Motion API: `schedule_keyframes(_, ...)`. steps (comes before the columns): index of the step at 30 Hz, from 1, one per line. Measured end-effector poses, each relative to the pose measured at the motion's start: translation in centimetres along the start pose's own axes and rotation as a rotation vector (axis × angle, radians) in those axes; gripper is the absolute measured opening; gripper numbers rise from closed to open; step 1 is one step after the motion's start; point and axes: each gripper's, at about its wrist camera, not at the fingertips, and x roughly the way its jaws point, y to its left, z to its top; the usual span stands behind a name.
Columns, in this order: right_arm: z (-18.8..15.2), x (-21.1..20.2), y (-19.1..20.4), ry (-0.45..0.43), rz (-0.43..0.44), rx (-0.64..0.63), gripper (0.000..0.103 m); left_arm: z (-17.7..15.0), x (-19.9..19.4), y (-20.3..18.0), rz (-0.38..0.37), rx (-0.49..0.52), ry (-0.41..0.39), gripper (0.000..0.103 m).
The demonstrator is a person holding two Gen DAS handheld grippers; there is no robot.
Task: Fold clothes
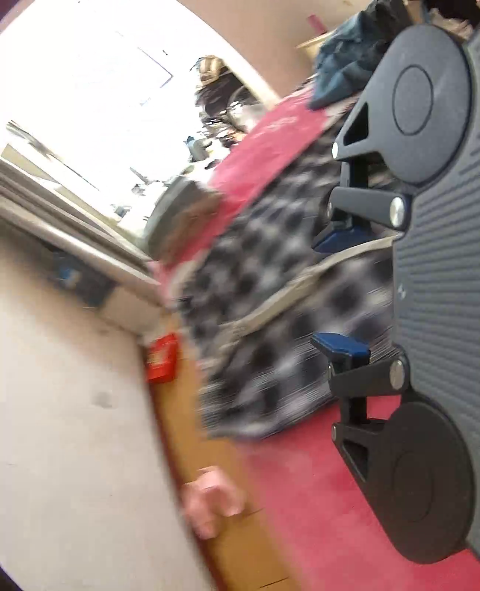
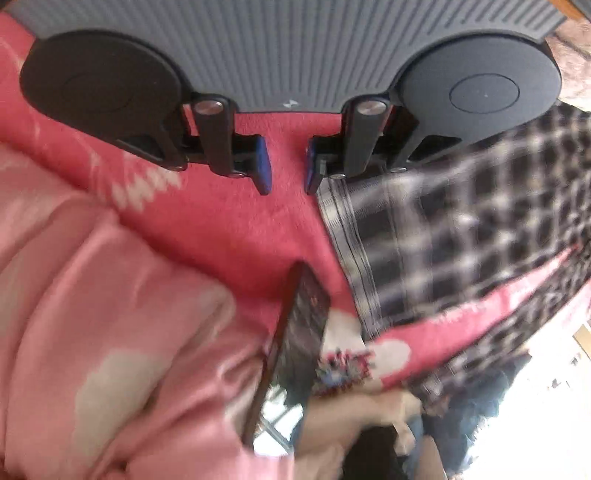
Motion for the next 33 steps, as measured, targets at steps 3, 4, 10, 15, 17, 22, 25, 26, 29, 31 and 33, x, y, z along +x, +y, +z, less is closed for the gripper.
schedule_keyframes(3, 0.3, -0.9, 2.5, -0.046, 0.071, -0.061, 0.019, 3.0, -2.1, 0.7, 0.063, 0.091, -0.044, 0.055)
schedule_keyframes(4, 0.3, -0.9, 3.7, -0.053, 0.098, -0.086, 0.019, 3.8, -2.6, 0.9, 0.086, 0.119, -0.049, 0.056)
schedule_keyframes(10, -0.4, 2.3, 12.7, -0.03, 0.237, -0.276, 0.019, 1.4, -2.4, 3.3, 0.165, 0.156, 0.06, 0.056)
schedule_keyframes(15, -2.0, 3.4, 17.7, -0.018, 0.303, -0.426, 0.02, -3.7, -0.8, 5.1, 0.196, 0.169, 0.184, 0.056)
schedule_keyframes(17, -3.1, 3.8, 18.6, 0.017, 0.288, -0.507, 0.022, -5.3, -0.7, 5.7, 0.199, 0.178, 0.22, 0.056)
schedule_keyframes(22, -5.9, 2.9, 16.4, 0.11, 0.244, -0.541, 0.024, -7.0, -0.4, 6.6, 0.182, 0.171, 0.266, 0.056)
schedule_keyframes(25, -6.2, 1.9, 14.4, 0.178, 0.238, -0.449, 0.025, -7.2, 0.2, 6.5, 0.164, 0.174, 0.271, 0.056)
schedule_keyframes(26, -6.0, 1.7, 13.8, 0.191, 0.245, -0.397, 0.025, -7.1, 0.4, 6.5, 0.158, 0.172, 0.272, 0.056)
schedule_keyframes(29, -5.4, 1.6, 11.4, 0.224, 0.319, -0.151, 0.033, -6.7, 1.5, 6.2, 0.126, 0.142, 0.272, 0.057)
schedule_keyframes(31, -5.4, 2.2, 9.7, 0.254, 0.382, 0.075, 0.049, -6.6, 2.6, 6.3, 0.104, 0.102, 0.28, 0.062)
schedule_keyframes(33, -5.6, 3.1, 8.4, 0.28, 0.418, 0.271, 0.05, -6.5, 3.9, 6.5, 0.093, 0.042, 0.297, 0.062)
